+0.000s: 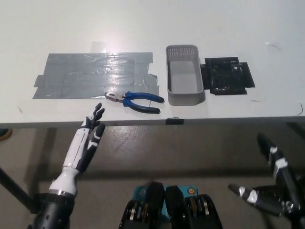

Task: The robot picks the blue plier placed on top of the container and places it on the grey area of the table

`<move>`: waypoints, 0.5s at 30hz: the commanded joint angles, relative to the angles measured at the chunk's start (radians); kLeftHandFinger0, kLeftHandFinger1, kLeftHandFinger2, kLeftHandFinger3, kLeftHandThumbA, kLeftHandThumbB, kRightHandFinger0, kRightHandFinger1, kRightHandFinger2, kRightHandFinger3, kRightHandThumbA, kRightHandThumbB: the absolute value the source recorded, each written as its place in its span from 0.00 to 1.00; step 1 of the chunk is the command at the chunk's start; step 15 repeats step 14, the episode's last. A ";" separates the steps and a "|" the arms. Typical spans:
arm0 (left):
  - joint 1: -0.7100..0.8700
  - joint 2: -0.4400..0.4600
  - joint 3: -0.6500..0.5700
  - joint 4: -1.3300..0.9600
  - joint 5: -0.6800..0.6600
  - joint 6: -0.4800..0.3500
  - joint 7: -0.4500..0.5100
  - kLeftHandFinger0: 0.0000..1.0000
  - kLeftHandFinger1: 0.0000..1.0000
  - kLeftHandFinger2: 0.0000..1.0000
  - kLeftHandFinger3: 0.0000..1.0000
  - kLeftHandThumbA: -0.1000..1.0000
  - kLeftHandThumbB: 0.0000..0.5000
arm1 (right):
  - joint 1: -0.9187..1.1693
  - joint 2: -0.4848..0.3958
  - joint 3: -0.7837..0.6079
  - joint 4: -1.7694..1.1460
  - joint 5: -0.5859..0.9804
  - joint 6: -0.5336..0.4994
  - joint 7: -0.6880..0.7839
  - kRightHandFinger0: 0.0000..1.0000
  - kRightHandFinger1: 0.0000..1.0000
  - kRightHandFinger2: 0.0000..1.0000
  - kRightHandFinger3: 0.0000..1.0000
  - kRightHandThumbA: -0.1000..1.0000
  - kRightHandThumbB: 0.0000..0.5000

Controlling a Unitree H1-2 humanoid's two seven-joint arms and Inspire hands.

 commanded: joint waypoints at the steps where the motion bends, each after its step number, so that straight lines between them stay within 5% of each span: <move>1: 0.018 0.022 0.026 -0.040 -0.084 -0.033 -0.022 1.00 1.00 1.00 1.00 1.00 0.27 | 0.015 0.025 -0.006 0.003 0.144 -0.108 0.057 1.00 1.00 1.00 1.00 1.00 0.62; 7: 0.039 0.022 0.033 -0.045 -0.096 -0.033 -0.028 1.00 1.00 1.00 1.00 1.00 0.27 | 0.022 0.031 -0.002 0.030 0.139 -0.115 0.080 1.00 1.00 1.00 1.00 1.00 0.50; 11: 0.047 0.019 0.037 -0.041 -0.101 -0.028 -0.027 1.00 1.00 1.00 1.00 1.00 0.28 | 0.009 0.021 0.002 0.062 0.133 -0.128 0.098 1.00 1.00 1.00 1.00 1.00 0.55; 15: 0.062 0.014 0.040 -0.049 -0.106 -0.022 -0.024 1.00 1.00 1.00 1.00 1.00 0.26 | -0.001 0.014 0.000 0.086 0.129 -0.135 0.109 1.00 1.00 1.00 1.00 0.97 0.48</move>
